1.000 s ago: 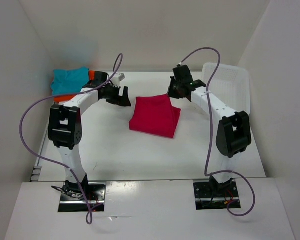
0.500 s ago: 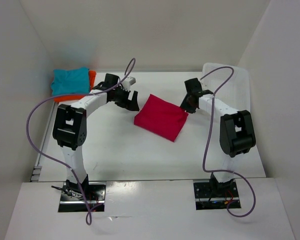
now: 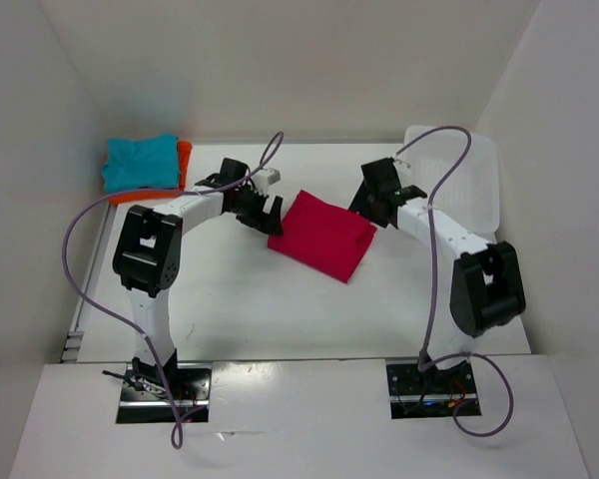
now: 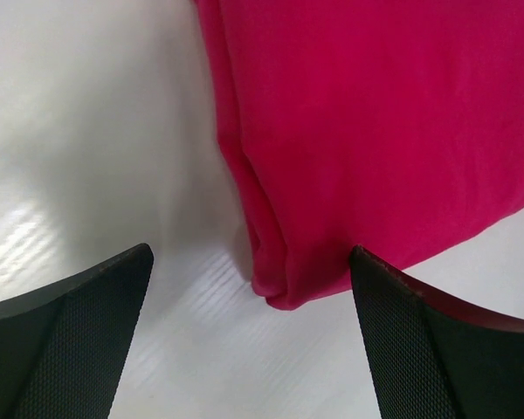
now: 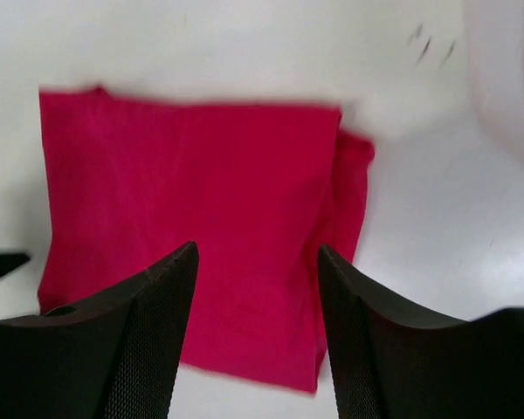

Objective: Fold and stack the t-shirts
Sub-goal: Fold the long partially folded tshirt into a neat square, then put the neatly folded tshirt into the corner of the board with the left arm

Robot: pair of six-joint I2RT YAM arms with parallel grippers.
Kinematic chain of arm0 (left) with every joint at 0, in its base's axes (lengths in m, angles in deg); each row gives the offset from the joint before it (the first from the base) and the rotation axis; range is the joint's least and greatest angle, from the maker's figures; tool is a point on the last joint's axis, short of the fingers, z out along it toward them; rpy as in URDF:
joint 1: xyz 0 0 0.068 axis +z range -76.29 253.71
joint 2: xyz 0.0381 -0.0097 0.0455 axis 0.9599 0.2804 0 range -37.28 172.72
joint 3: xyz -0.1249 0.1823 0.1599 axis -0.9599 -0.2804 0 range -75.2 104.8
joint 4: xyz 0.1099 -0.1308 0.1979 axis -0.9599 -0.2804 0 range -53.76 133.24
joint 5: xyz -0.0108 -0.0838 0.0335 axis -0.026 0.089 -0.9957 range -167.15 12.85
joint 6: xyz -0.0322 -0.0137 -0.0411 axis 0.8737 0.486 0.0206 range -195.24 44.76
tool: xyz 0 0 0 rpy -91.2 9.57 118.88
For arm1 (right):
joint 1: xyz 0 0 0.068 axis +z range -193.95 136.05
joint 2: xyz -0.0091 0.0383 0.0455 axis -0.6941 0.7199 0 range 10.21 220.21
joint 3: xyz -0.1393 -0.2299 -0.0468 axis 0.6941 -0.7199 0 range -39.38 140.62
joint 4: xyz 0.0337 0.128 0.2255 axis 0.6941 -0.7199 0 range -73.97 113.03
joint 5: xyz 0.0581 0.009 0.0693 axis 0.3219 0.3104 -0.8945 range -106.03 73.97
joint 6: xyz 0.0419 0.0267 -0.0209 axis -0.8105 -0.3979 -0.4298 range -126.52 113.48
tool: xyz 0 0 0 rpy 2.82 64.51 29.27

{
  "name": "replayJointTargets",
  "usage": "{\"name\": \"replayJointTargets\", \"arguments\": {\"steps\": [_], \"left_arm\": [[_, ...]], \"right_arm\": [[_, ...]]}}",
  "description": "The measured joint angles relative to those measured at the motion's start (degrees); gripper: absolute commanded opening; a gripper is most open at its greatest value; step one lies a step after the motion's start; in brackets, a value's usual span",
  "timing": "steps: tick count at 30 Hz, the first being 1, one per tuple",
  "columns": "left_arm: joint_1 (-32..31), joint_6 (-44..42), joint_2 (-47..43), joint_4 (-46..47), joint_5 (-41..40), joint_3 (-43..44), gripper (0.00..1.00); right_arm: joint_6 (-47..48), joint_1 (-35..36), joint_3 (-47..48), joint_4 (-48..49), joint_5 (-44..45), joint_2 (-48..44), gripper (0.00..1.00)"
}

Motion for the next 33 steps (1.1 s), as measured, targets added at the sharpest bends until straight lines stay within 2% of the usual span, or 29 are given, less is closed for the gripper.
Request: {"name": "replayJointTargets", "arguments": {"steps": [1,3,4,5,7,8,10,11,15,20,23,27,30,33], "left_arm": [[-0.2,0.0,0.6,0.0,0.4,-0.3,1.0],[-0.7,0.0,1.6,0.0,1.3,-0.8,1.0],[-1.0,0.0,2.0,0.0,1.5,-0.8,1.0],[-1.2,0.2,2.3,0.3,1.7,-0.8,0.99],[-1.6,0.3,2.3,0.6,1.1,-0.8,0.94],[-1.9,0.5,2.3,0.9,0.6,-1.0,0.92],[-2.3,1.2,2.3,1.5,-0.3,-1.4,0.86],[-2.4,1.5,2.3,2.0,-0.8,-1.6,0.8],[-3.0,2.7,1.7,4.3,-2.0,-3.5,0.68],[-3.8,3.6,-0.2,6.1,-3.5,-6.6,0.68],[-4.0,4.5,-3.1,5.3,-4.0,-10.0,0.76],[-4.0,4.3,-5.8,-0.9,-3.7,-11.5,0.83],[-4.0,4.1,-6.0,-6.4,-2.9,-10.0,0.89],[-4.0,3.9,-6.0,-10.8,-2.3,-6.7,0.9]], "right_arm": [[-0.9,0.9,-2.3,0.0,-0.6,-2.3,0.62],[-2.5,2.0,-6.9,0.1,-2.3,-6.0,0.53],[-3.3,2.3,-9.1,0.1,-3.3,-7.2,0.45],[-4.0,2.3,-11.0,0.1,-4.2,-7.6,0.28],[-5.0,2.3,-12.9,0.0,-5.7,-6.6,0.17],[-5.4,2.3,-13.3,0.0,-6.5,-5.2,0.07],[-5.3,2.2,-13.4,0.4,-7.6,-2.5,0.0],[-5.3,2.2,-13.4,0.5,-8.1,-1.0,0.0],[-5.2,2.1,-13.4,0.6,-8.4,2.1,0.0],[-4.4,0.7,-12.4,0.7,-8.2,4.8,0.0],[-3.2,-0.2,-10.8,0.7,-8.5,6.0,0.0],[-1.9,-0.7,-9.4,-0.6,-7.7,6.2,0.27],[-1.1,-0.7,-9.3,-3.4,-6.0,4.4,0.33],[-0.9,-0.9,-9.3,-6.2,-5.1,-0.3,0.46]]}}
